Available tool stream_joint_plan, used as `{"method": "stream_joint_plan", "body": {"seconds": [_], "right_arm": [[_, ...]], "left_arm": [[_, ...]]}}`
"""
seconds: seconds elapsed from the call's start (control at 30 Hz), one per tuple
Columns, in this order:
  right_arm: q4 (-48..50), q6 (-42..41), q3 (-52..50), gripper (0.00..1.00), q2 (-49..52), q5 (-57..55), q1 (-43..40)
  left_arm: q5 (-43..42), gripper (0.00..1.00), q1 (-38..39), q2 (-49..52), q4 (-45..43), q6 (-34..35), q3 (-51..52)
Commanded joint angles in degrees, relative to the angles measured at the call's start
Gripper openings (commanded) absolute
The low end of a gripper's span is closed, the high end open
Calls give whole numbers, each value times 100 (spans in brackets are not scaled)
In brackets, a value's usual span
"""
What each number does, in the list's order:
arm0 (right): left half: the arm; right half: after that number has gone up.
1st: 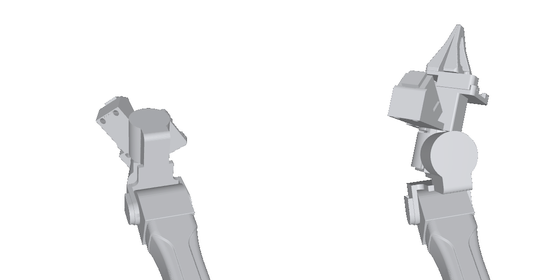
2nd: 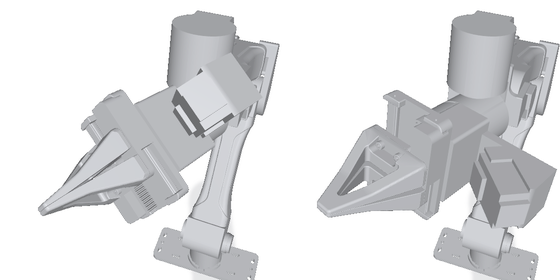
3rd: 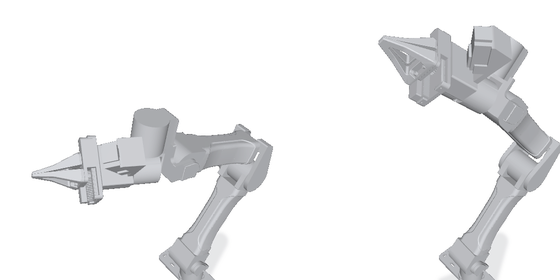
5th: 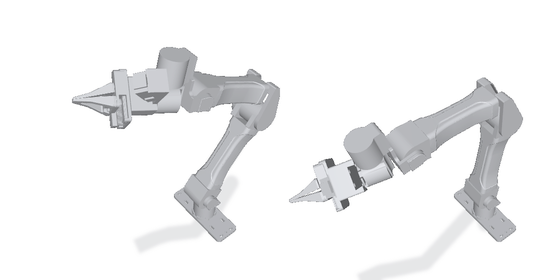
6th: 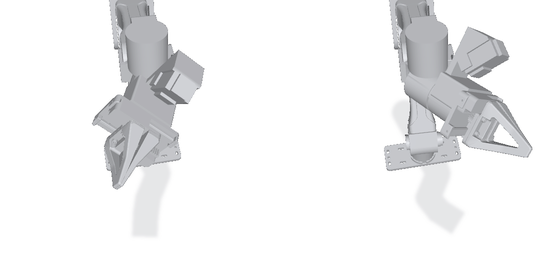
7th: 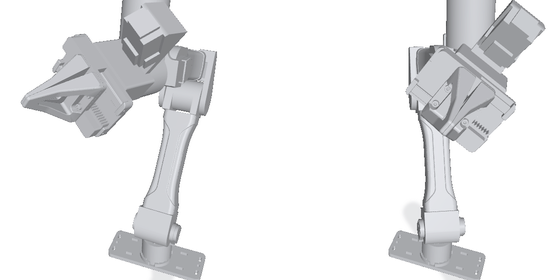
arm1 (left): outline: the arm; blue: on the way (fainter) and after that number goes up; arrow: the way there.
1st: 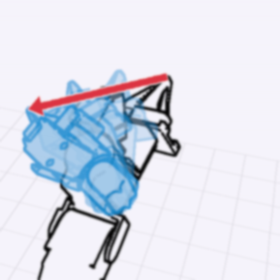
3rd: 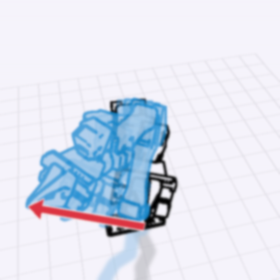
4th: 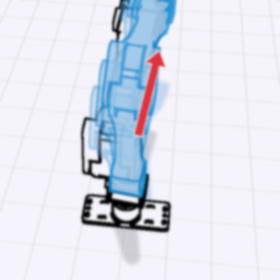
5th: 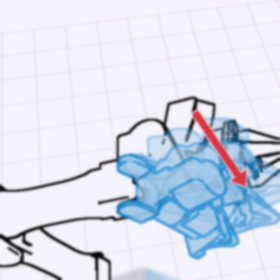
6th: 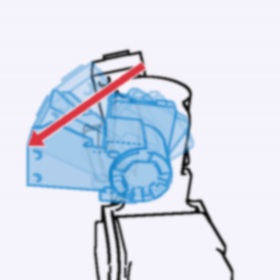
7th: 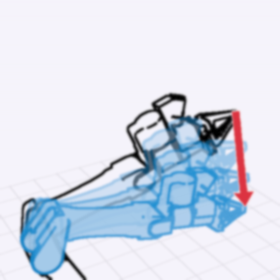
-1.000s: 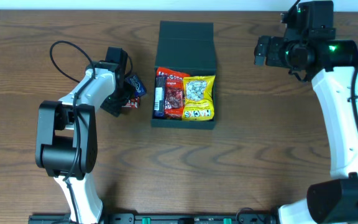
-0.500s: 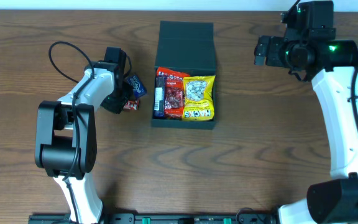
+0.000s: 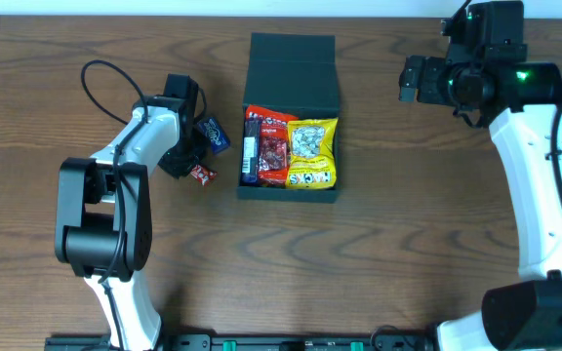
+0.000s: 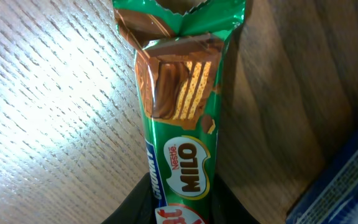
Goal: Pack container
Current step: 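Carry the green Milo bar into the box and push it down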
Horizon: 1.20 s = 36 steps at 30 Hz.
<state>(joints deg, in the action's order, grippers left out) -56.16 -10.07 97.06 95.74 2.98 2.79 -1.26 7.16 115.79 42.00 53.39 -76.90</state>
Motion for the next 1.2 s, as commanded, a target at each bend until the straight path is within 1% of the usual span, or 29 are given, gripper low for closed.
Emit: {"method": "stream_joint_plan", "body": {"seconds": [0.0,0.3,0.47,0.57,0.7,0.77,0.93,1.17], "right_arm": [[20,11,13,99,15,-22,-52],[9,70,13,99,15,28,-232],[2,68,13,99,15,264,-448],[0,68,13,99,15,286,-511],[-7,68,13,99,15,291,-540],[-22,68,13,99,15,302,-538],[-160,68,13,99,15,306,-540],[-341,70,13,99,15,306,-540]], "left_arm": [[234,18,-24,-105,125,-442,-317],[828,17,162,-828,446,-1362,-1143],[876,18,741,-1316,326,-1781,-1290],[876,19,1226,-1394,83,-2332,-1290],[859,21,1902,-1296,-214,-3279,-1287],[872,21,2205,-1178,-238,-3550,-1287],[870,21,2614,-732,-149,-3563,-1287],[697,20,2636,-345,70,-3541,-1285]]}}
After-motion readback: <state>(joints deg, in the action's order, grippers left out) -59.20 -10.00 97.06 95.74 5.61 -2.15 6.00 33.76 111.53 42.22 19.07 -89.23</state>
